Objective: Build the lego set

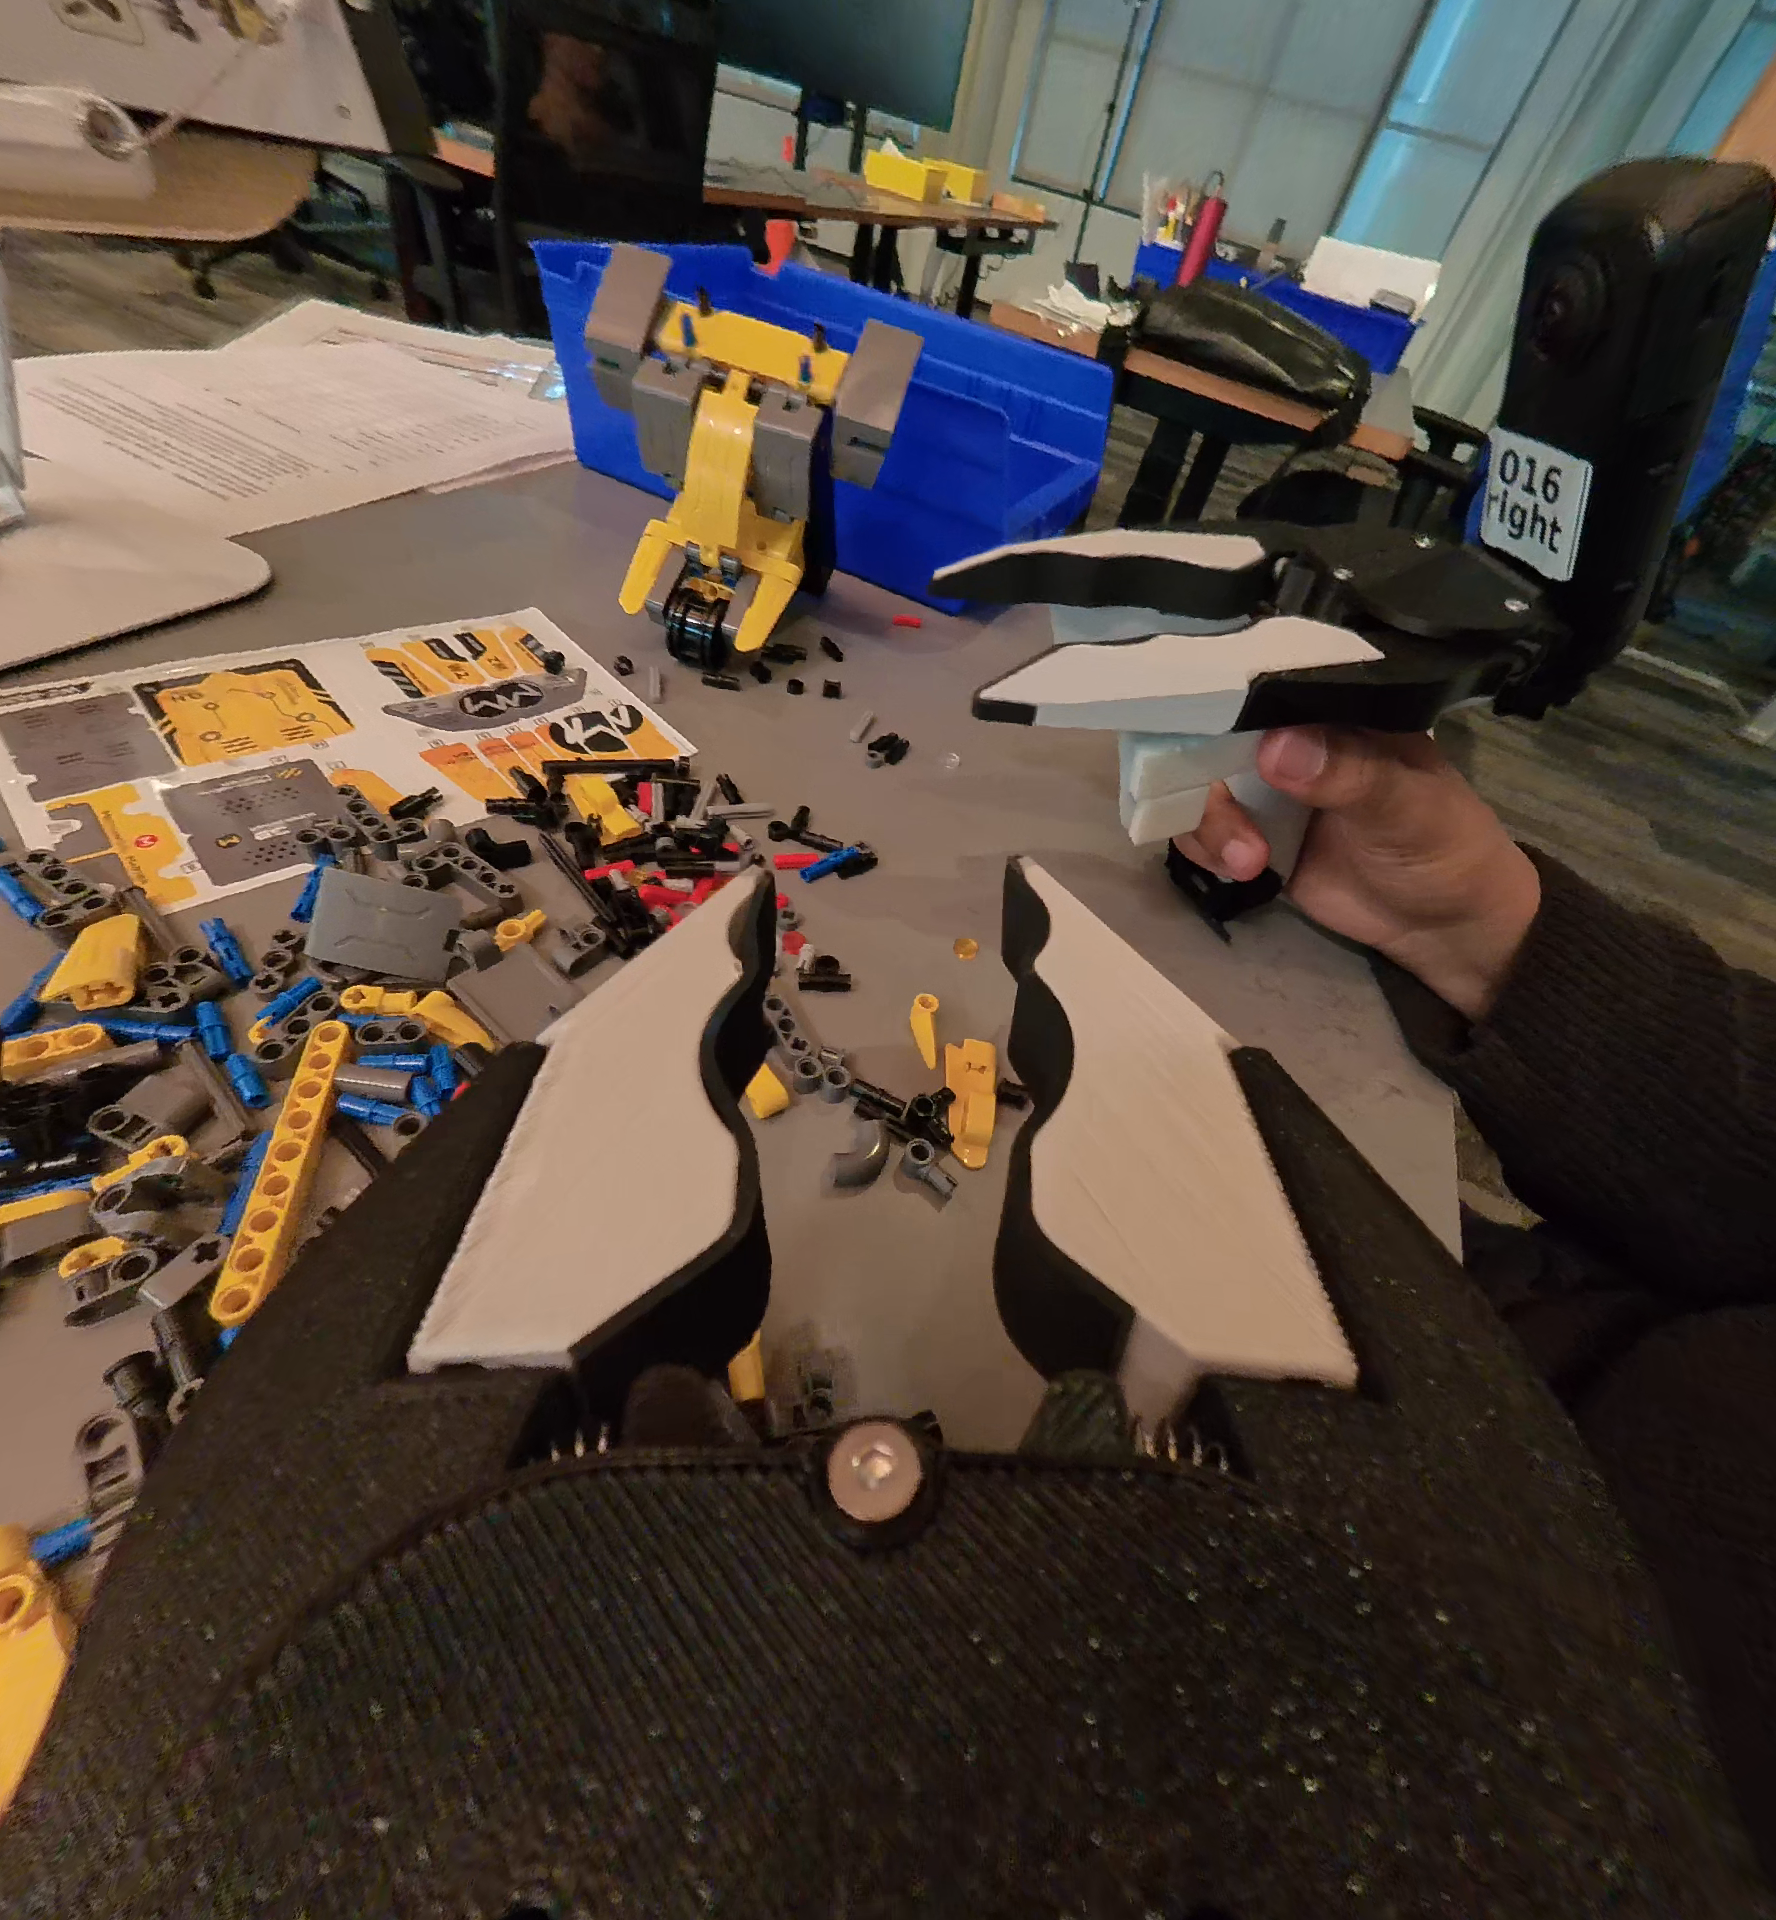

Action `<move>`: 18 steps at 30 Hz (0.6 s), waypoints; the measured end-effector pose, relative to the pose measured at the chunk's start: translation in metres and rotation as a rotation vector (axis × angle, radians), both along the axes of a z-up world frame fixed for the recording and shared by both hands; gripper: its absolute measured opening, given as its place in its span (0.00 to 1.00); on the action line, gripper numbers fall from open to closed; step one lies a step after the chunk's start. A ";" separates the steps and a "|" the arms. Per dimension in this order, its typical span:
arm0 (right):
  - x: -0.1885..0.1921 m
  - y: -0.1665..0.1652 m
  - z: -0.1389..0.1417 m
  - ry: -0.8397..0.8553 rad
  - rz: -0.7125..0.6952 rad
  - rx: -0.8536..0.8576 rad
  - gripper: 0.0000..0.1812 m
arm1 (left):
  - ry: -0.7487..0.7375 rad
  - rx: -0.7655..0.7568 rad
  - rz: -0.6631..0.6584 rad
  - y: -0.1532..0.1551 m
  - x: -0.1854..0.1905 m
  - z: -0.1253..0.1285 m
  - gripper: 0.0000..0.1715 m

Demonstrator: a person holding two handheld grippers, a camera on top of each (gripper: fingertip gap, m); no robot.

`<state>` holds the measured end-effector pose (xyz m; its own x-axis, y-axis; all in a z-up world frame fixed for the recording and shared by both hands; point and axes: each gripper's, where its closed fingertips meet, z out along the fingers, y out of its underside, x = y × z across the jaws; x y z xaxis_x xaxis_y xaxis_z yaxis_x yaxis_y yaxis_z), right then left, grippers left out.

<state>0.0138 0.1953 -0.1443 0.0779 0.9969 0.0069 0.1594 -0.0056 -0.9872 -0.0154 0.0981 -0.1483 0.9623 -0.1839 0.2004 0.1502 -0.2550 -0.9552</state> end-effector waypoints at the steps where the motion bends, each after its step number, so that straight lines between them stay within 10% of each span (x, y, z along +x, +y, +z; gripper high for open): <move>1: 0.000 0.000 0.000 0.000 0.000 0.000 0.37 | -0.011 -0.001 0.007 0.000 -0.002 0.000 0.22; 18: 0.000 0.000 0.000 0.000 0.004 0.002 0.37 | -0.087 0.100 0.272 -0.009 -0.058 0.022 0.00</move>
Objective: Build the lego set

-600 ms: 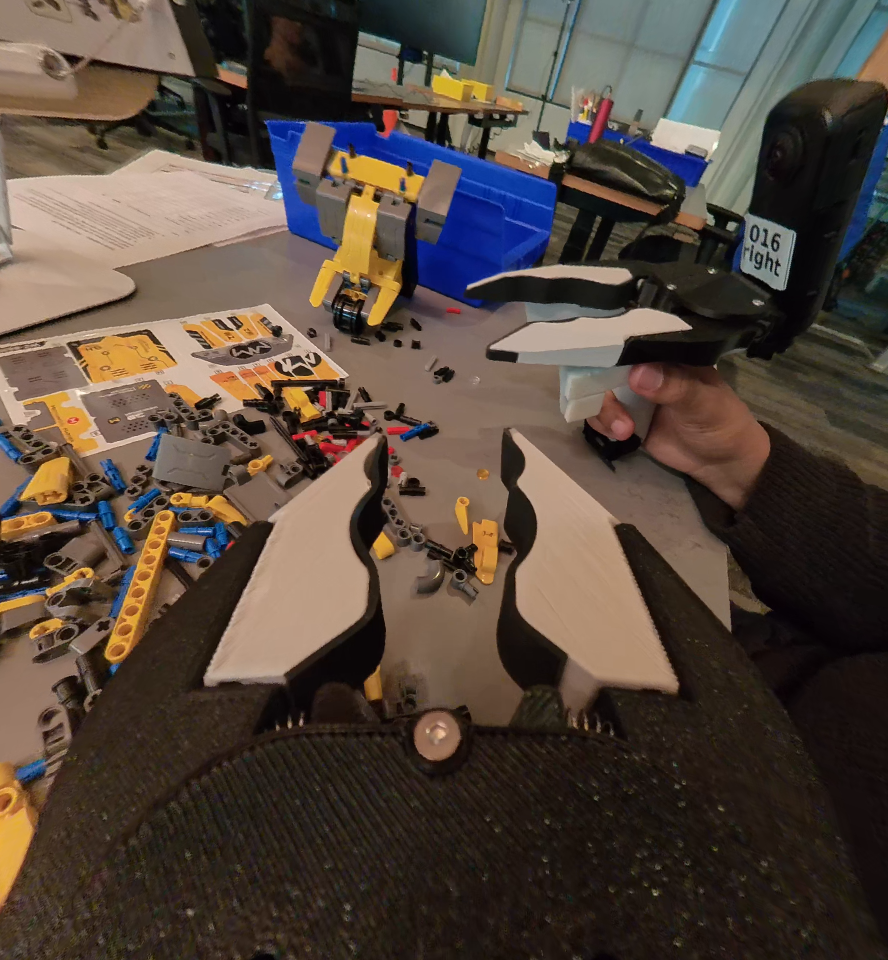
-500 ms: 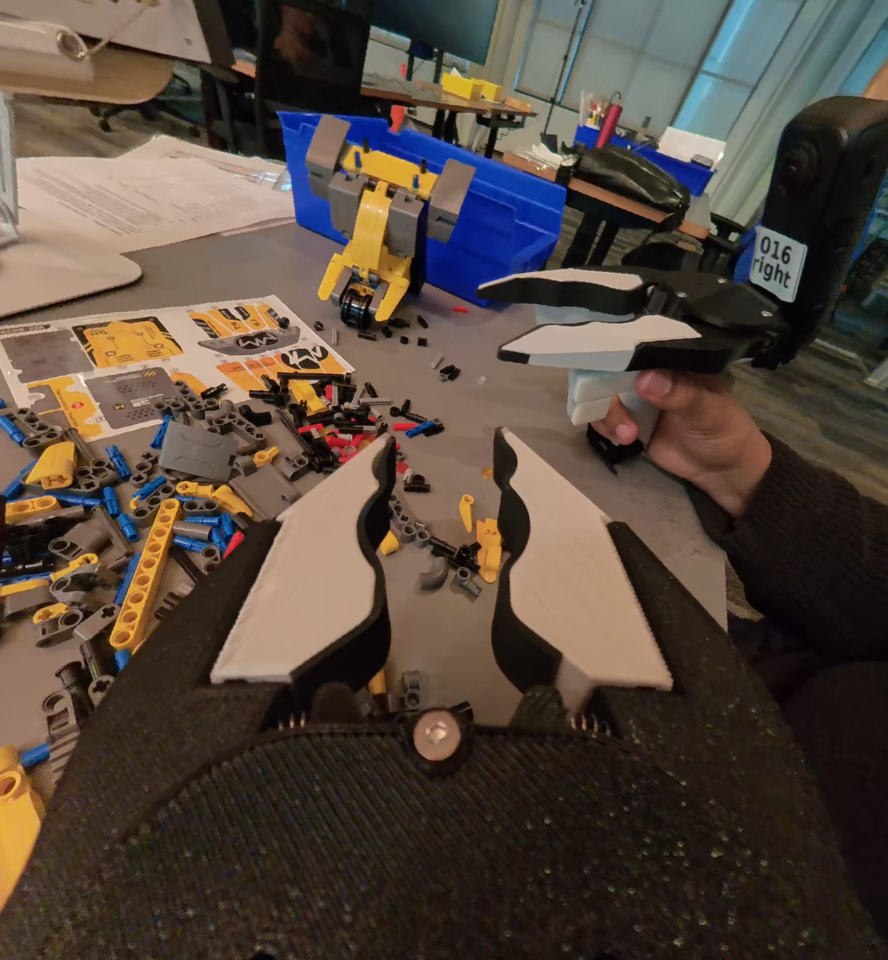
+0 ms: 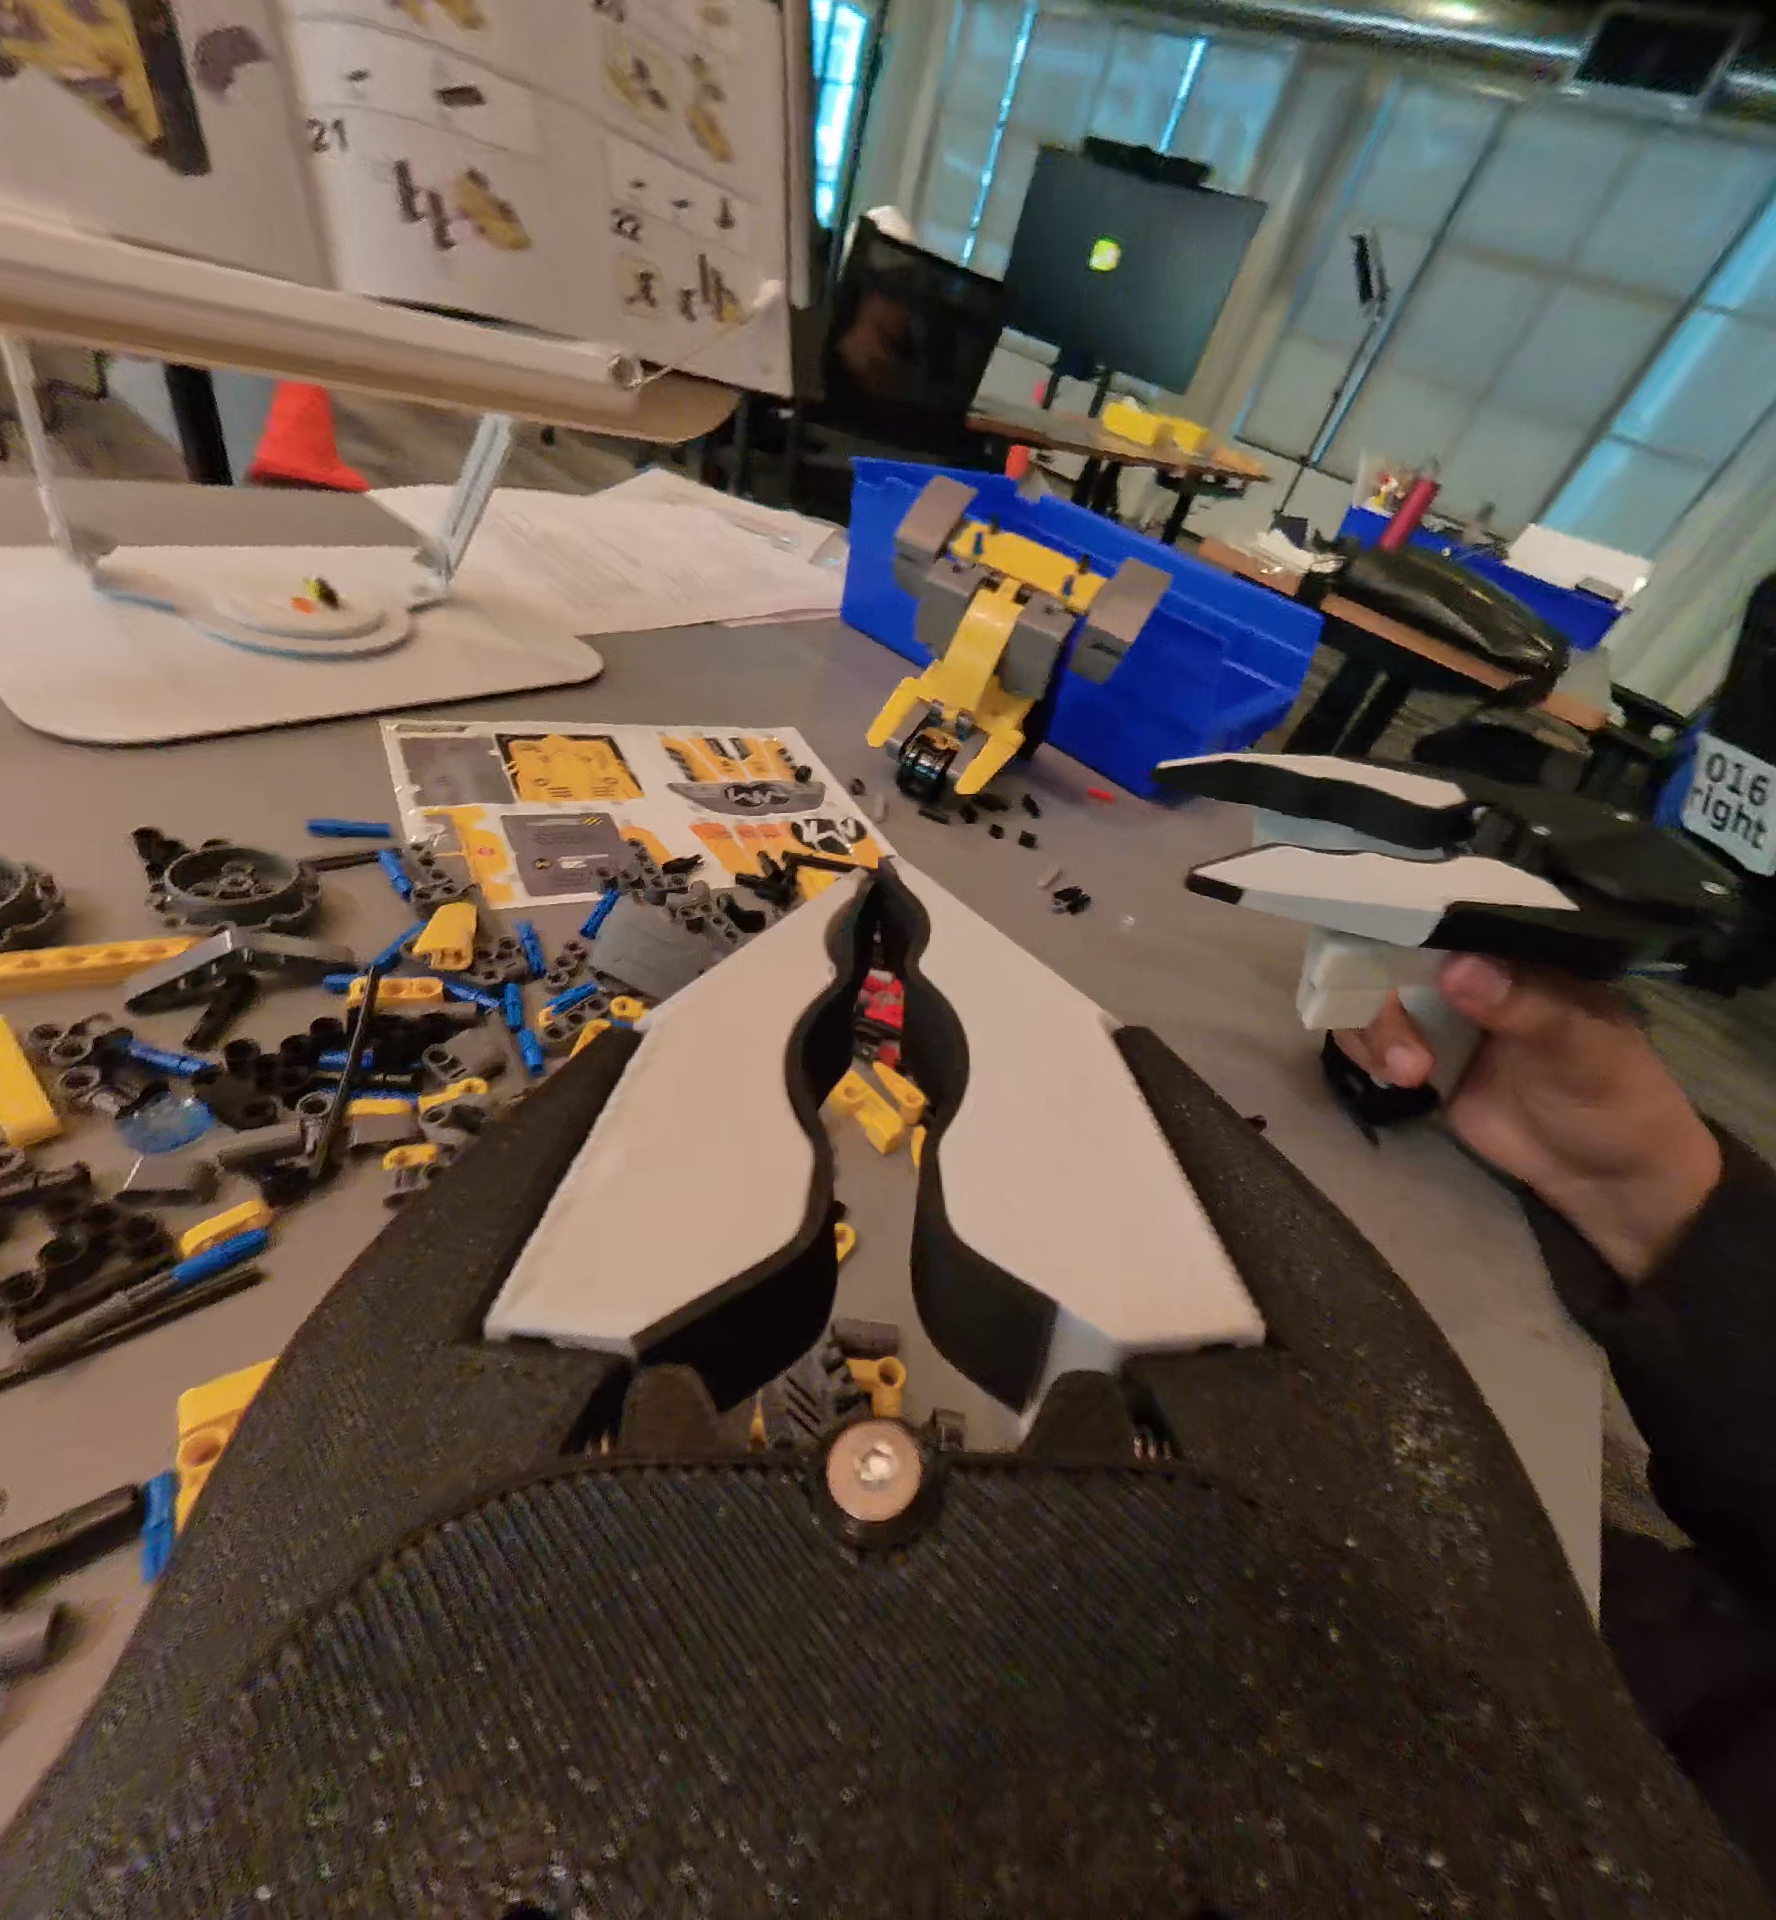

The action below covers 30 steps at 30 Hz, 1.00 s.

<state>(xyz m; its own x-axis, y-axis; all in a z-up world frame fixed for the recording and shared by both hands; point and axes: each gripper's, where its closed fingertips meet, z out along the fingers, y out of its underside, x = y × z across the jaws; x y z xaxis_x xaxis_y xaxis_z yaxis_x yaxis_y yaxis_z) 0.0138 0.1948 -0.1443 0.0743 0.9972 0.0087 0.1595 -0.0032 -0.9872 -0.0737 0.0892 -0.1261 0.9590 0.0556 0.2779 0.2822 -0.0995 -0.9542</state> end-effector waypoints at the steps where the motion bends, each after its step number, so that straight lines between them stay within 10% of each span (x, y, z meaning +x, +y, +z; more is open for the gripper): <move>1: 0.000 0.000 0.000 0.000 0.000 0.000 0.37 | -0.010 -0.009 0.002 0.000 -0.001 -0.002 0.00; 8: 0.000 0.000 0.000 0.001 0.001 0.001 0.37 | 0.105 -0.010 0.098 -0.004 -0.012 0.002 0.00; 14: 0.000 -0.001 0.000 0.002 0.005 0.005 0.37 | 0.171 -0.087 0.184 -0.008 -0.030 -0.007 0.20; 19: 0.000 -0.003 0.001 0.006 0.013 0.002 0.37 | 0.186 -0.145 0.403 -0.043 -0.096 -0.006 0.11; 30: -0.001 -0.004 0.000 -0.004 0.012 0.016 0.37 | 0.096 -0.244 0.347 -0.059 -0.116 -0.032 0.10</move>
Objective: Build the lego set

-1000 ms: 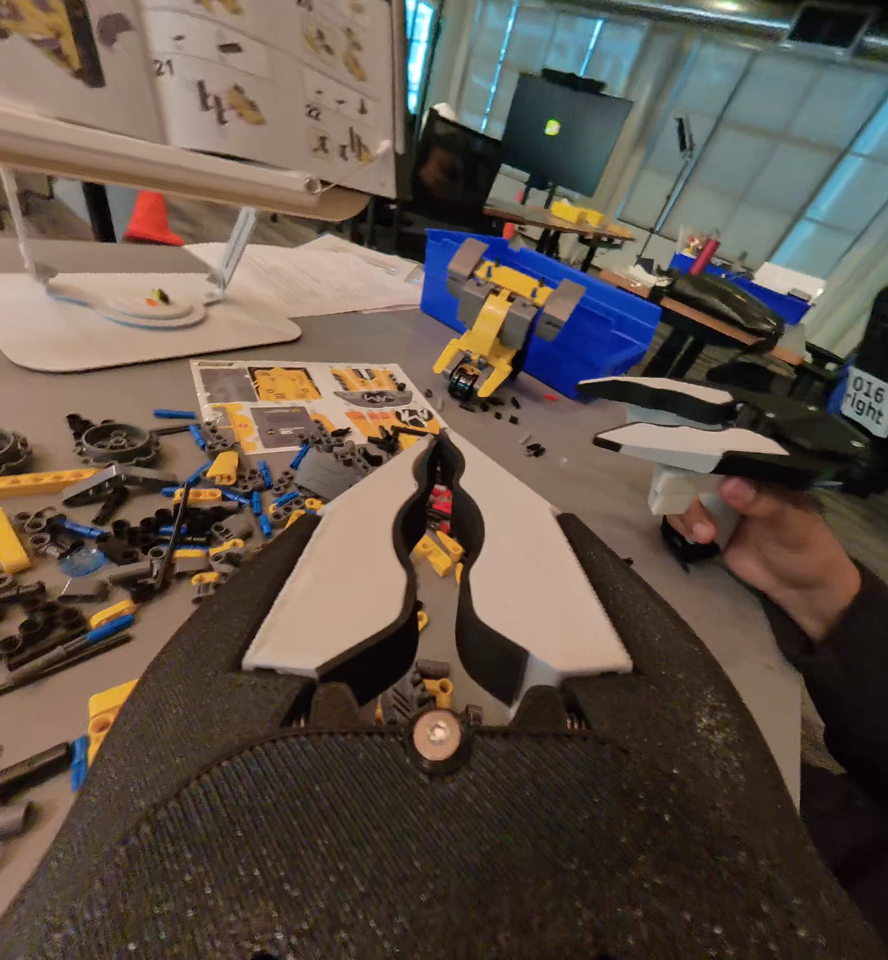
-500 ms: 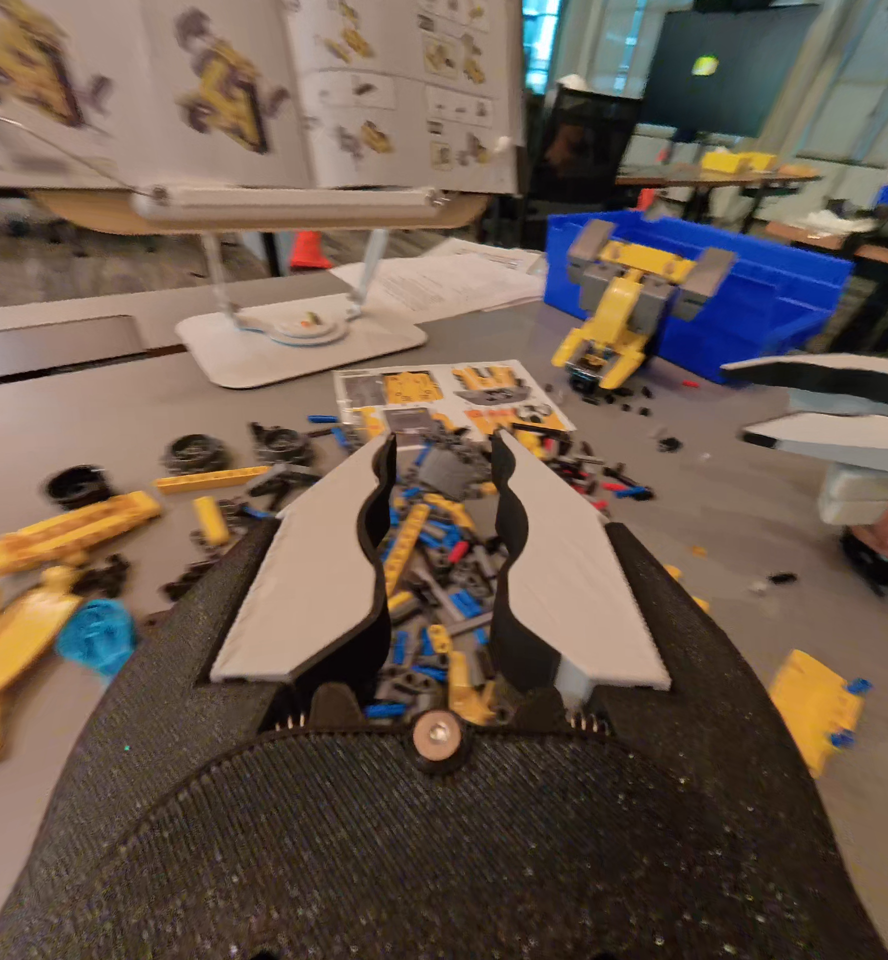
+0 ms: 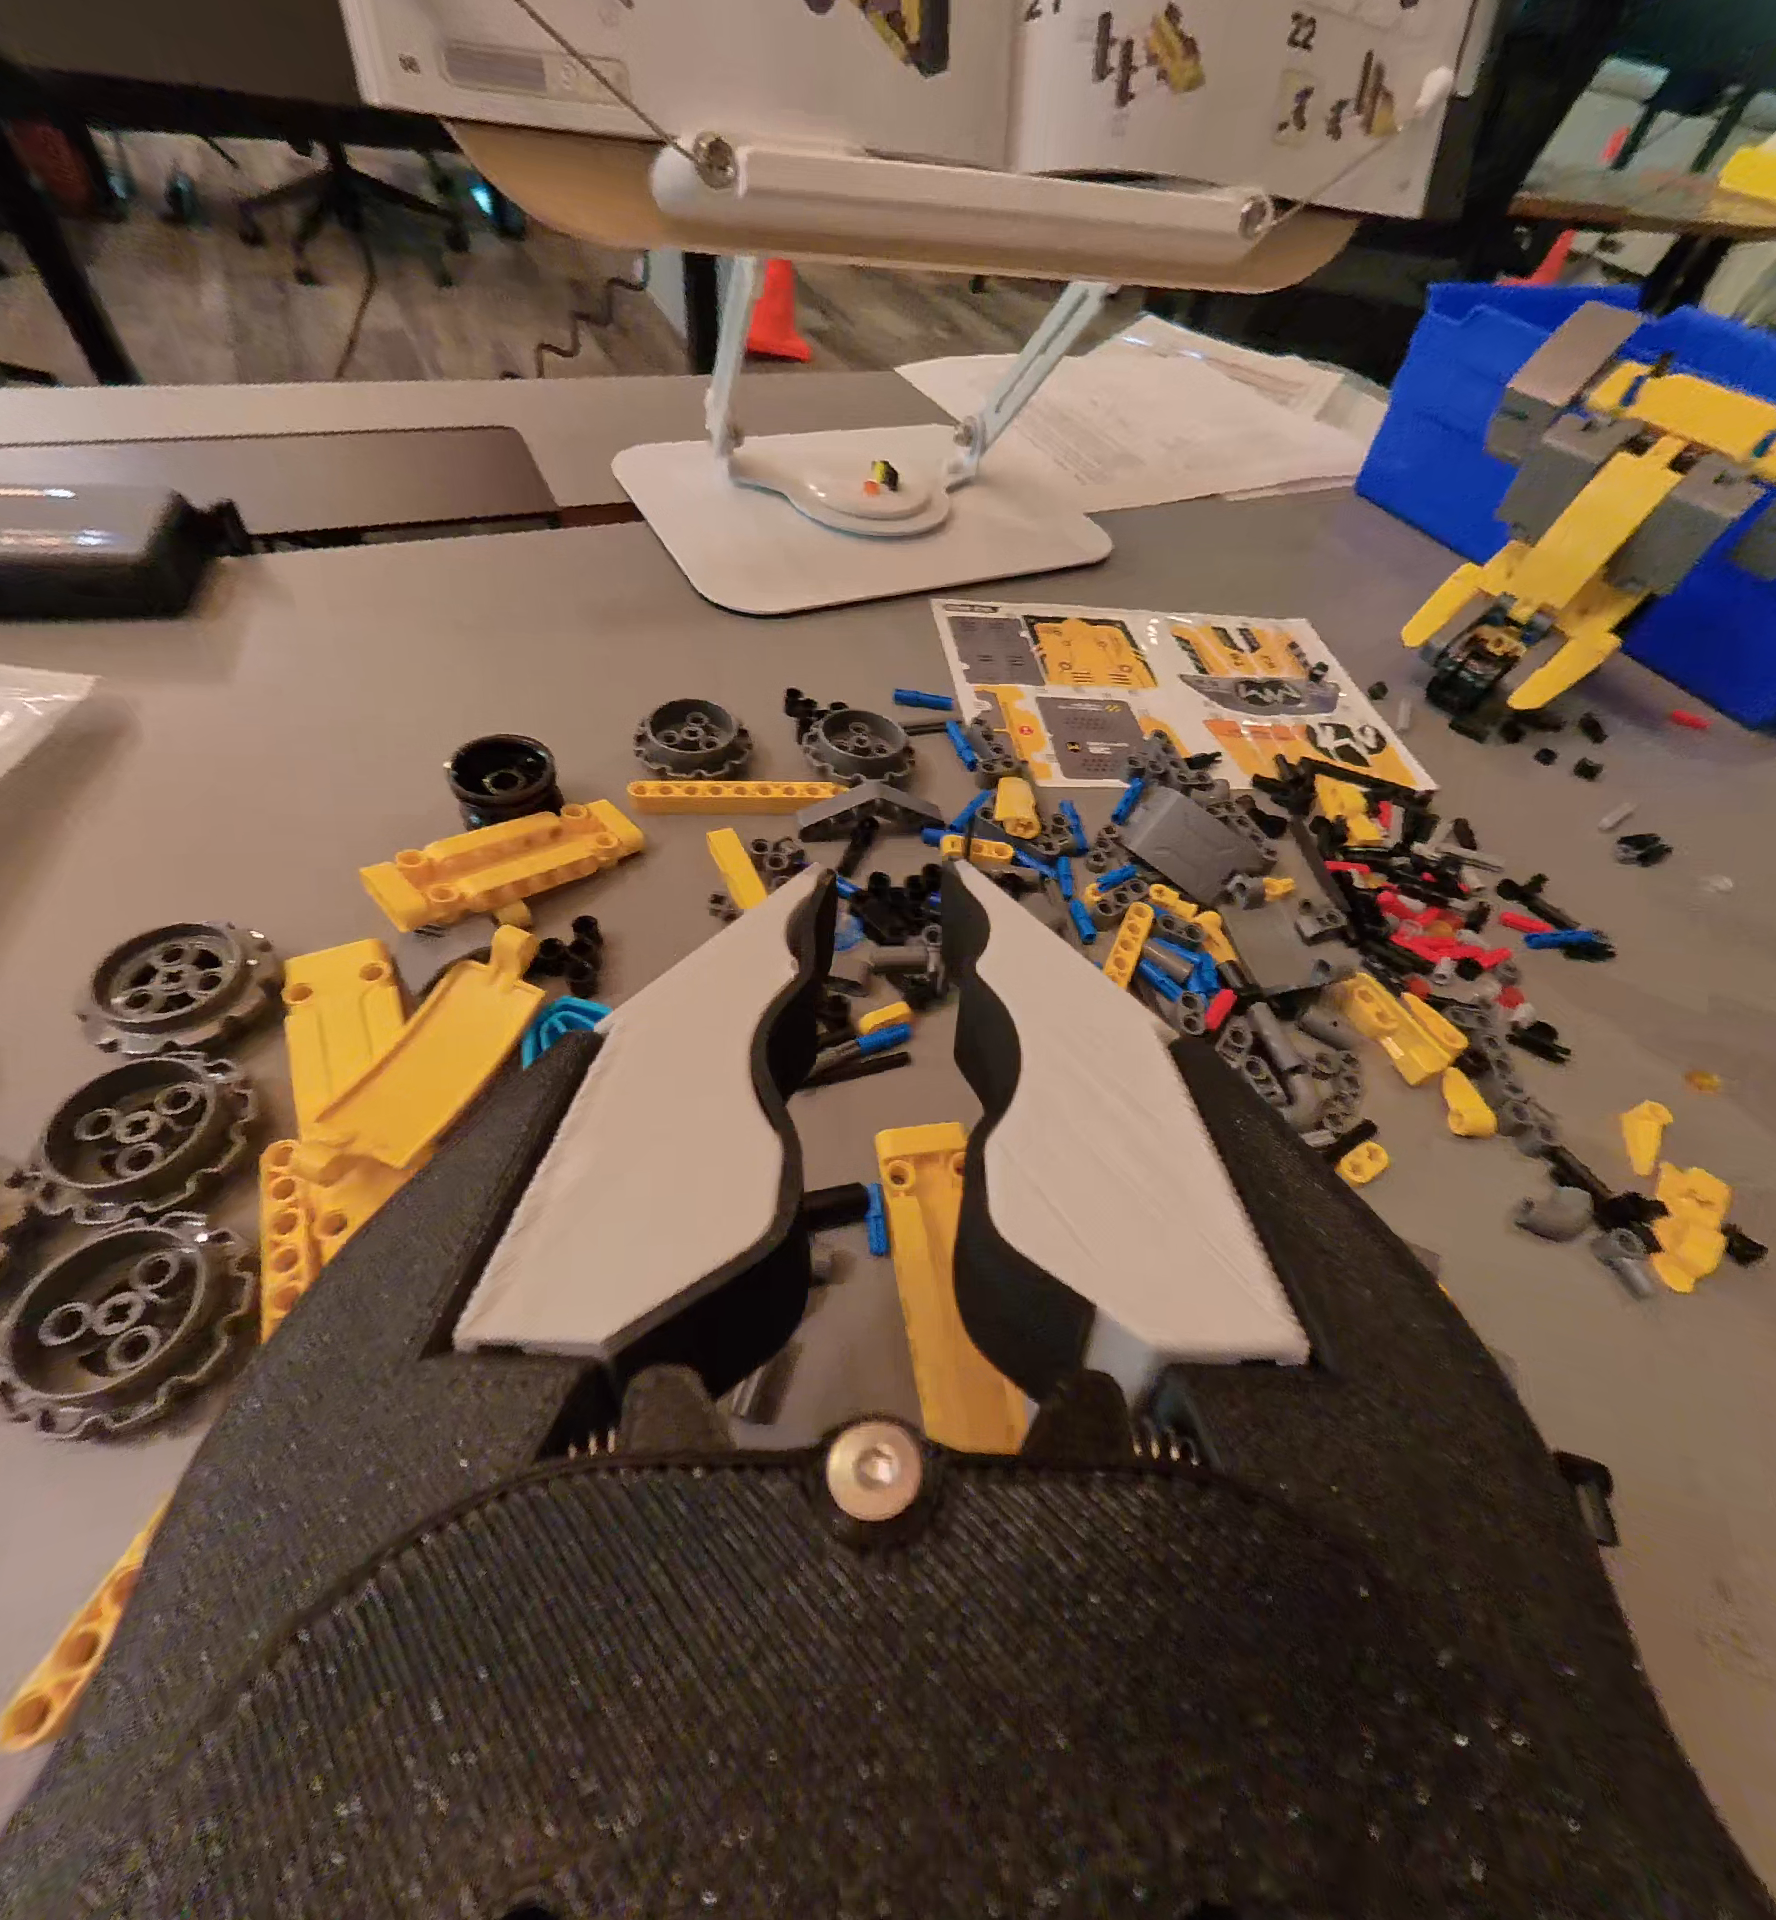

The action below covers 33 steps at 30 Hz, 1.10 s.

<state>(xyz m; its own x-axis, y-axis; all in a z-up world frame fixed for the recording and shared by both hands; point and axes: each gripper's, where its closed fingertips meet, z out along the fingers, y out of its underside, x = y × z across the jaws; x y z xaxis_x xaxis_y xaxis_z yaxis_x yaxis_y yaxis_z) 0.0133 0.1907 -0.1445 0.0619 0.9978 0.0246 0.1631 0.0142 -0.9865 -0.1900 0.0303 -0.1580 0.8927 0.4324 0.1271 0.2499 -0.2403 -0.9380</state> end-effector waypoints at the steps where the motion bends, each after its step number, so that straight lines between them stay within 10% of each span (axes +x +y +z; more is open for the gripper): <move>1: 0.000 0.000 0.000 0.000 0.000 0.002 0.37 | -0.007 0.004 -0.011 0.001 0.002 0.000 0.10; 33: 0.001 0.001 0.001 0.010 -0.010 0.002 0.37 | -0.045 0.022 0.160 -0.019 -0.024 0.013 0.33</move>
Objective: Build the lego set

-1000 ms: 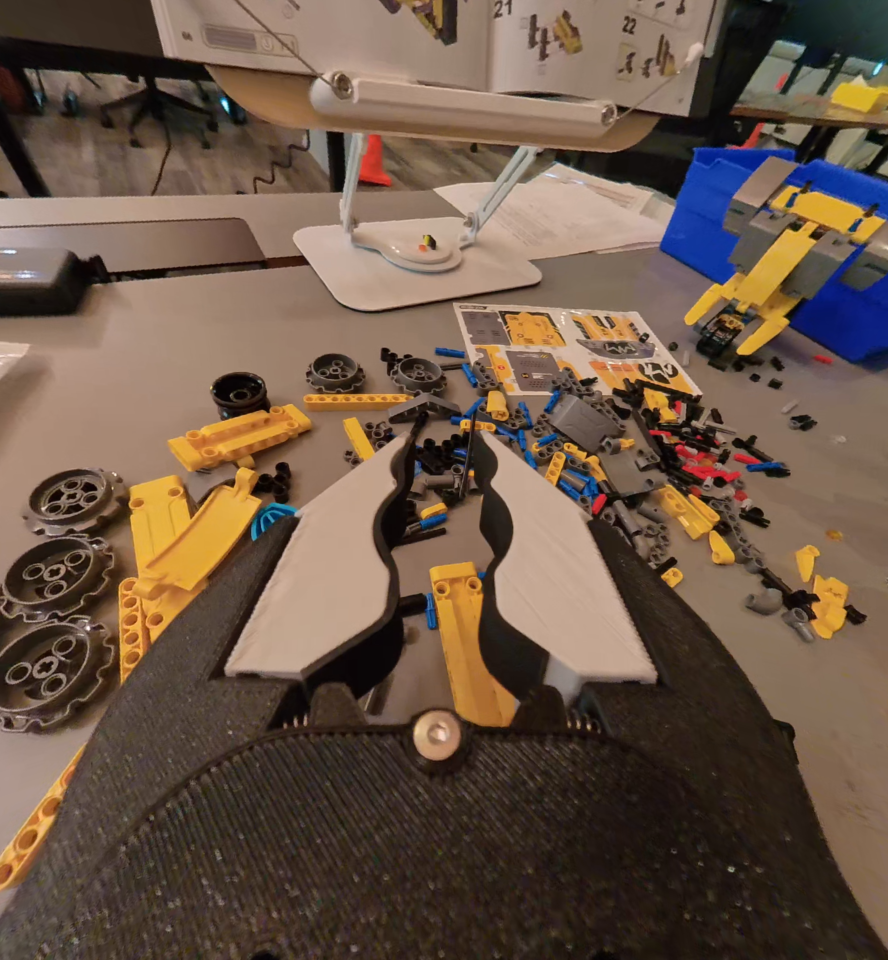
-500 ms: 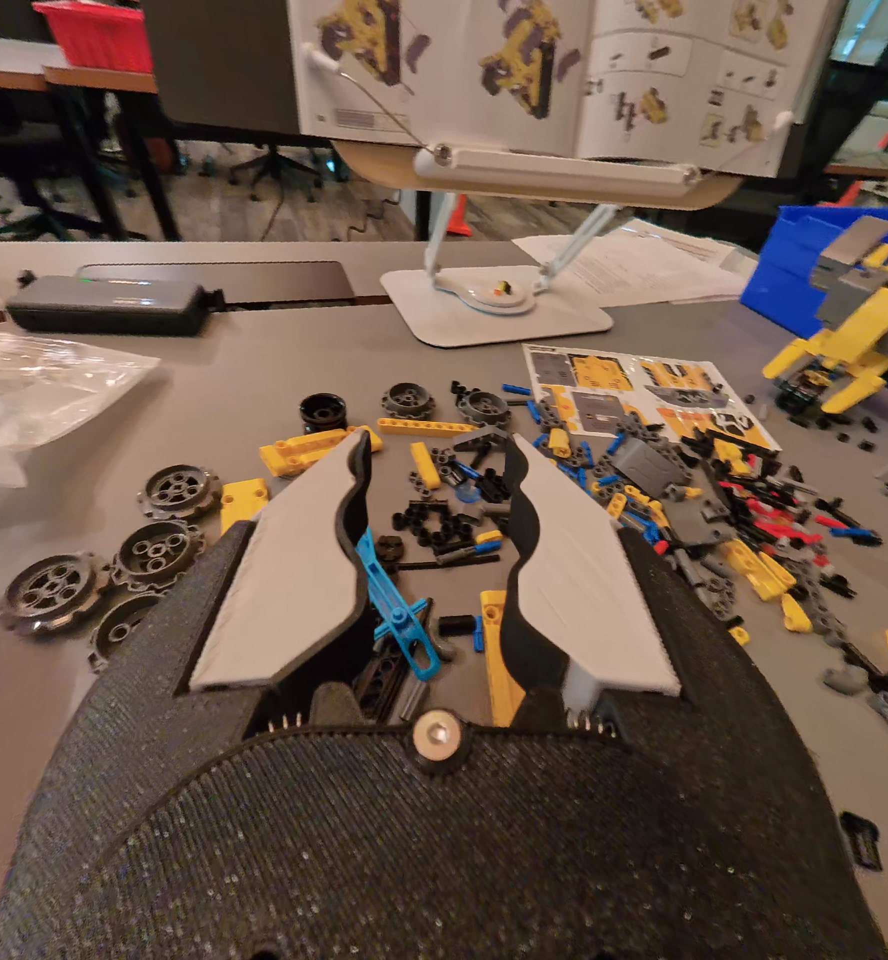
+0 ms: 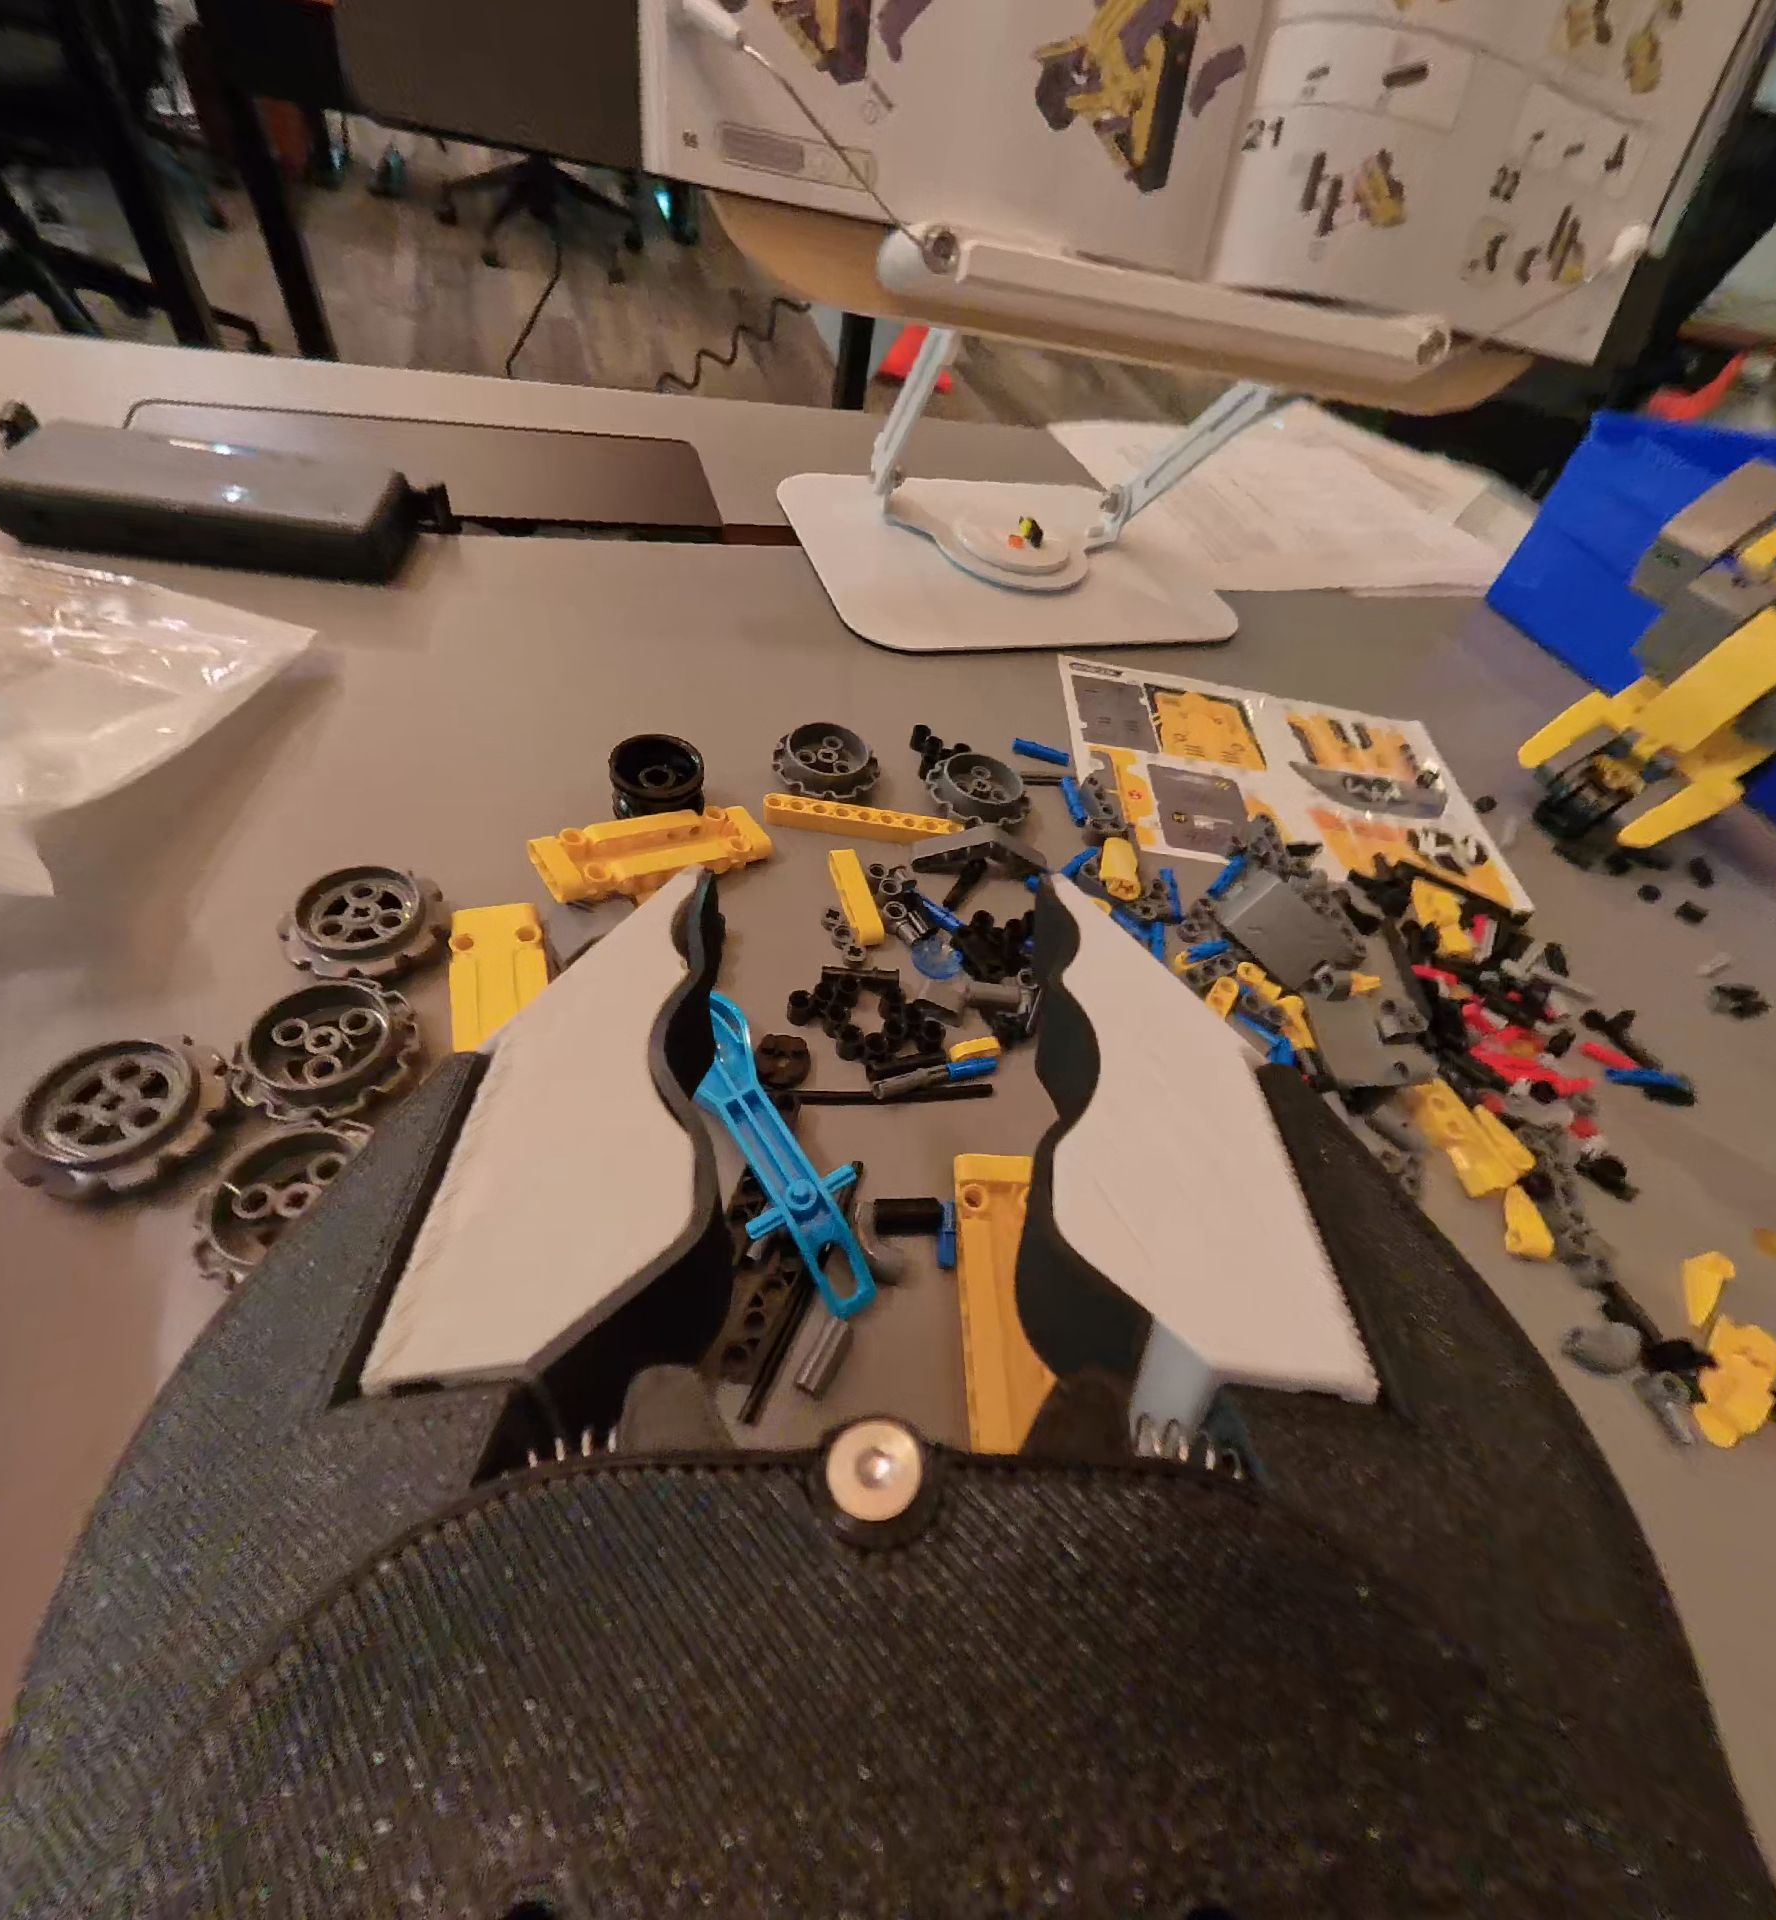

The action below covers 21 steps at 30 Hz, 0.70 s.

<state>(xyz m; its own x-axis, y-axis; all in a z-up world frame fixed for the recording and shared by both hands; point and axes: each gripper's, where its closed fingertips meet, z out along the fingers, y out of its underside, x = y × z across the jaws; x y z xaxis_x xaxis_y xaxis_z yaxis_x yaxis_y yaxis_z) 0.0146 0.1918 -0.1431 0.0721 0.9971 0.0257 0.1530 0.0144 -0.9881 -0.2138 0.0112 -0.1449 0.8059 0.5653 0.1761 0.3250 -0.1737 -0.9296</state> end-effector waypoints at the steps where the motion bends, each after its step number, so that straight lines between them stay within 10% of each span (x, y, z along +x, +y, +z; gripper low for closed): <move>1: 0.001 0.001 0.001 0.009 -0.002 -0.003 0.37 | 0.022 -0.038 -0.002 0.001 -0.001 0.001 0.34; 9: 0.003 -0.001 0.005 0.035 -0.001 0.008 0.36 | 0.031 -0.341 -0.109 0.043 -0.030 -0.034 0.25; 21: 0.003 -0.003 0.004 0.032 0.000 0.034 0.35 | -0.123 -0.397 -0.163 0.048 -0.029 -0.079 0.17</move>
